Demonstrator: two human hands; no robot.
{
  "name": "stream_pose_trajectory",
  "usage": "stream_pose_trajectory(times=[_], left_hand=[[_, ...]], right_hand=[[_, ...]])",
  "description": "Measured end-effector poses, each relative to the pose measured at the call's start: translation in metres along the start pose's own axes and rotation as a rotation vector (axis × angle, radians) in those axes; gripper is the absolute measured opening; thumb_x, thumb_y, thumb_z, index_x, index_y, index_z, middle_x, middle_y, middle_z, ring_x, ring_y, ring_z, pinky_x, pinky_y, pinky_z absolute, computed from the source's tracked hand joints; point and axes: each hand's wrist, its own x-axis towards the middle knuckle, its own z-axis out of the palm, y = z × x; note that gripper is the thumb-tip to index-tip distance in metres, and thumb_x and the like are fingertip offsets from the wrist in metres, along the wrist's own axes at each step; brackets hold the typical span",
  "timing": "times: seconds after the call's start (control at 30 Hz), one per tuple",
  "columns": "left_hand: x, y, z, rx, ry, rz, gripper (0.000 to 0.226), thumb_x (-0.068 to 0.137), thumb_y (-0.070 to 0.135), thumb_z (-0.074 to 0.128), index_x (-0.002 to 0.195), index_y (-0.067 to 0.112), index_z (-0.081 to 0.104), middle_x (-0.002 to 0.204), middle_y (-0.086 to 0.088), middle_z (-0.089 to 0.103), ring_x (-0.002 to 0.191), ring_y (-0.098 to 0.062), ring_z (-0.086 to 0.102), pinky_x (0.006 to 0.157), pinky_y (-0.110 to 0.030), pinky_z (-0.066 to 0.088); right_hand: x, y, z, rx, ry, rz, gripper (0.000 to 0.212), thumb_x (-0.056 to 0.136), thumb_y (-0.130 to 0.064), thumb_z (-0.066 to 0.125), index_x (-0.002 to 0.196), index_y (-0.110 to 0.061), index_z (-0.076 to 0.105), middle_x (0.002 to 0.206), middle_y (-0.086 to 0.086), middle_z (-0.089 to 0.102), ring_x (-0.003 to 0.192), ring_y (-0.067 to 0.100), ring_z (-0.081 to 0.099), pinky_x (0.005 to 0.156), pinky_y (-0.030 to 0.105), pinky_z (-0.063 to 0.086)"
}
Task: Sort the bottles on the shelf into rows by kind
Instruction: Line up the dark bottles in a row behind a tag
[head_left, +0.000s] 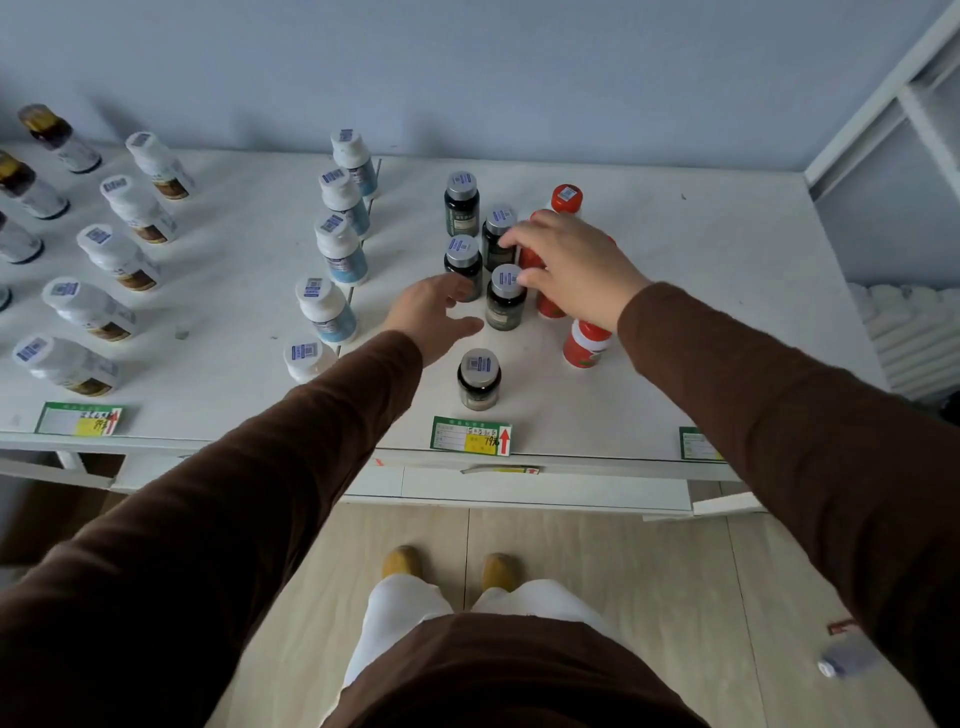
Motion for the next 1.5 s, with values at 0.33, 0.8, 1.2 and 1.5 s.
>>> stream_pose_trajectory(times=[0.33, 0.8, 1.2, 1.5], left_hand=[[0.024, 0.013, 0.023, -0.259, -0.103, -0.064, 0.041, 0.080, 0.015, 0.076, 0.117, 0.008, 0.062, 0.109, -0.010, 0.069, 0.094, -0.018, 0.062, 0.081, -0.016, 0.048], [0.015, 0.019, -0.027, -1.198, -0.524, -0.104, 0.036, 0.097, 0.010, 0.050, 0.132, 0.005, 0.053, 0.127, -0.014, 0.062, 0.118, -0.027, 0.060, 0.106, -0.033, 0.046], [0.002, -0.006, -0.017, -0.172, -0.061, 0.030, 0.039, 0.075, 0.009, 0.078, 0.111, 0.013, 0.064, 0.105, -0.007, 0.065, 0.095, -0.022, 0.063, 0.089, -0.040, 0.053], [0.014, -0.036, -0.017, 0.013, 0.124, -0.069, 0.043, 0.075, 0.022, 0.078, 0.112, 0.013, 0.057, 0.109, -0.007, 0.061, 0.094, -0.021, 0.056, 0.086, -0.037, 0.050]], right_hand=[[0.025, 0.004, 0.011, -0.100, -0.215, -0.066, 0.037, 0.091, -0.022, 0.063, 0.128, -0.022, 0.057, 0.117, 0.006, 0.060, 0.107, 0.025, 0.054, 0.083, 0.036, 0.042], [0.022, 0.008, -0.041, 0.684, -0.087, 0.229, 0.035, 0.097, -0.032, 0.060, 0.128, -0.016, 0.064, 0.108, -0.008, 0.065, 0.083, -0.004, 0.059, 0.069, 0.008, 0.047], [0.011, -0.008, 0.002, 0.071, -0.177, -0.047, 0.032, 0.086, -0.025, 0.071, 0.115, -0.019, 0.060, 0.112, 0.003, 0.057, 0.098, 0.022, 0.056, 0.078, 0.033, 0.043], [0.006, -0.011, 0.033, -0.021, -0.219, -0.082, 0.044, 0.086, -0.022, 0.072, 0.127, -0.018, 0.056, 0.119, 0.004, 0.055, 0.102, 0.024, 0.058, 0.078, 0.033, 0.044]])
